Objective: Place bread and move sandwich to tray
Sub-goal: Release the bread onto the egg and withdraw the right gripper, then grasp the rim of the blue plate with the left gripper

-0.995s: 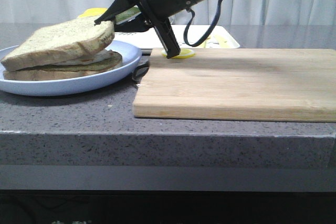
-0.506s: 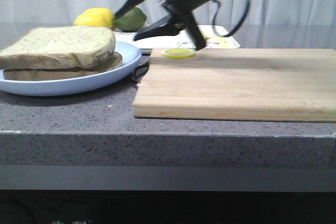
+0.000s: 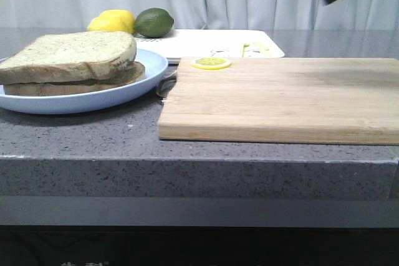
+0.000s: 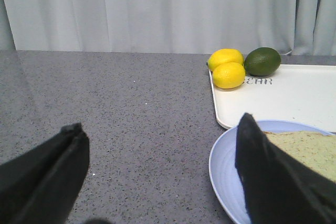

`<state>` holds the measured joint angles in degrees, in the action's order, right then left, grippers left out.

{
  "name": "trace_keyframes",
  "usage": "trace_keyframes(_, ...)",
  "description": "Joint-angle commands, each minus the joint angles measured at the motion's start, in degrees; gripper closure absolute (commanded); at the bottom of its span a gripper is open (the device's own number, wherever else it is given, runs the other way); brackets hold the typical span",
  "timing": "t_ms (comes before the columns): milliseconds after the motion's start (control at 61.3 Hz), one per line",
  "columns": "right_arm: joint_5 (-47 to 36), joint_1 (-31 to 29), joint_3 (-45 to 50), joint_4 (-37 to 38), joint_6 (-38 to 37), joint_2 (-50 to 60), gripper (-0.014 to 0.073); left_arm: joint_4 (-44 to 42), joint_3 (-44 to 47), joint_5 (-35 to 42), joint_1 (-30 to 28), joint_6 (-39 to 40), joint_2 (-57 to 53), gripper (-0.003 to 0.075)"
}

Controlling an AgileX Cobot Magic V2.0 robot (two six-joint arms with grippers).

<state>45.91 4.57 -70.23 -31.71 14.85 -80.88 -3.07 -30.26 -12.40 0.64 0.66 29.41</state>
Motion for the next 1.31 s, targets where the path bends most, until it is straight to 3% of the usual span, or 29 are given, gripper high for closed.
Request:
trace_keyframes(0,-2.82,-2.25,0.95,5.93,0.27,7.16,0.0299,0.01,-1.87,4.46,-0.01,0.46,0.50,0.0154)
trace_keyframes(163,-8.07,-4.98,10.45,14.01,-1.23,18.90,0.0397,0.01,-1.87,4.46,-0.01,0.46,0.50,0.0154)
trace_keyframes(506,-20.17,-4.97,35.44,14.68,-1.34,44.45,0.0685,0.01,-1.87,4.41,-0.01,0.46,0.50,0.0155)
trace_keyframes(783,-24.89,-4.97,46.46,14.68,-1.34,61.66,0.0679,0.01,-1.87,4.52,-0.01,0.46,0.50,0.0155)
trace_keyframes(995,-27.34,-4.97,48.11,14.68,-1.34,63.97,0.0679,5.48,-2.68,2.51,-0.01,0.46,2.26,0.0154)
trace_keyframes(1289,-27.34,-4.97,48.11,14.68,-1.34,63.97,0.0679,7.34,-16.05,-10.25,0.20,0.28,24.10,0.0154)
